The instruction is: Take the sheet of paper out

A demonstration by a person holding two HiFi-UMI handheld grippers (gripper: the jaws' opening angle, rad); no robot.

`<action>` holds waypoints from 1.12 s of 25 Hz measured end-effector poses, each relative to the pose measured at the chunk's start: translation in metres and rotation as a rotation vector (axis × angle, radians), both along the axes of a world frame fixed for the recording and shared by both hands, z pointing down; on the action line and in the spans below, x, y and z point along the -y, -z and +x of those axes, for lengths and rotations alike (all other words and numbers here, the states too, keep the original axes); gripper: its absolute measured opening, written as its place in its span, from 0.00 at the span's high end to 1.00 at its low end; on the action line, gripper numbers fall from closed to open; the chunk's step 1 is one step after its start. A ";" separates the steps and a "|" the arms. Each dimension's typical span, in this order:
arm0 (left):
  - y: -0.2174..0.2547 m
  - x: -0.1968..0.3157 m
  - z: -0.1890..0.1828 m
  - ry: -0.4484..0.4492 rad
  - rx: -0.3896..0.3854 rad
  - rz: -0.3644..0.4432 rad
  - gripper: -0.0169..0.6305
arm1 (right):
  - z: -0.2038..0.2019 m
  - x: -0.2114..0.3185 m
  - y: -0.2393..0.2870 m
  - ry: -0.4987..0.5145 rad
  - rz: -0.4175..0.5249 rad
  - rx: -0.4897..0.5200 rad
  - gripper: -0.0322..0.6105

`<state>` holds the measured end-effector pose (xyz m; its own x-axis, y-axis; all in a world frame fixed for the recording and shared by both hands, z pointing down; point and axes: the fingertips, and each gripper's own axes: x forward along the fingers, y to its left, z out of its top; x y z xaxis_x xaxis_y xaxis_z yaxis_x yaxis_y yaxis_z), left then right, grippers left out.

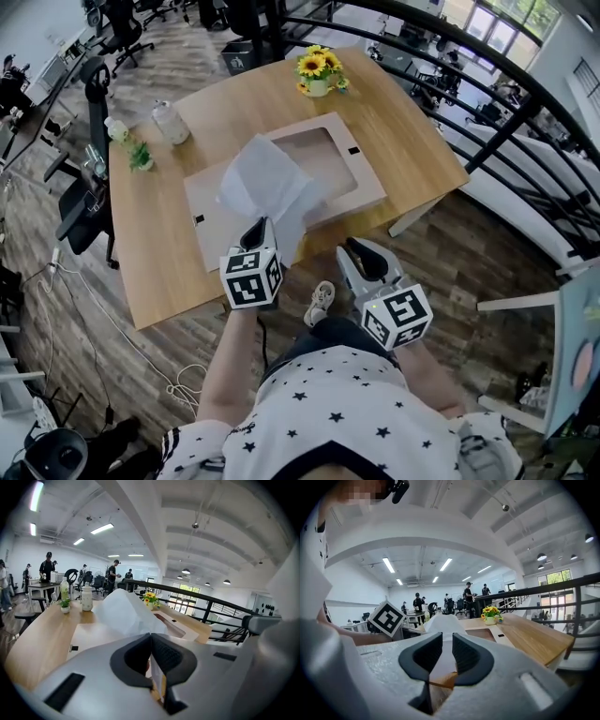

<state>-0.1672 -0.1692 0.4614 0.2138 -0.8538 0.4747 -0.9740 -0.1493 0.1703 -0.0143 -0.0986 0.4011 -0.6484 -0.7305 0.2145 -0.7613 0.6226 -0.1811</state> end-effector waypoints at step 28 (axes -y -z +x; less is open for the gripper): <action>0.059 -0.223 0.049 -0.107 -0.145 0.140 0.96 | 0.027 -0.163 0.021 -0.015 0.087 -0.028 0.94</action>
<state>-0.1180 0.0542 0.4022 0.3642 -0.8778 0.3112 -0.9181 -0.2823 0.2781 0.0129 0.0647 0.3803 -0.6320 -0.7567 0.1672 -0.7746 0.6236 -0.1056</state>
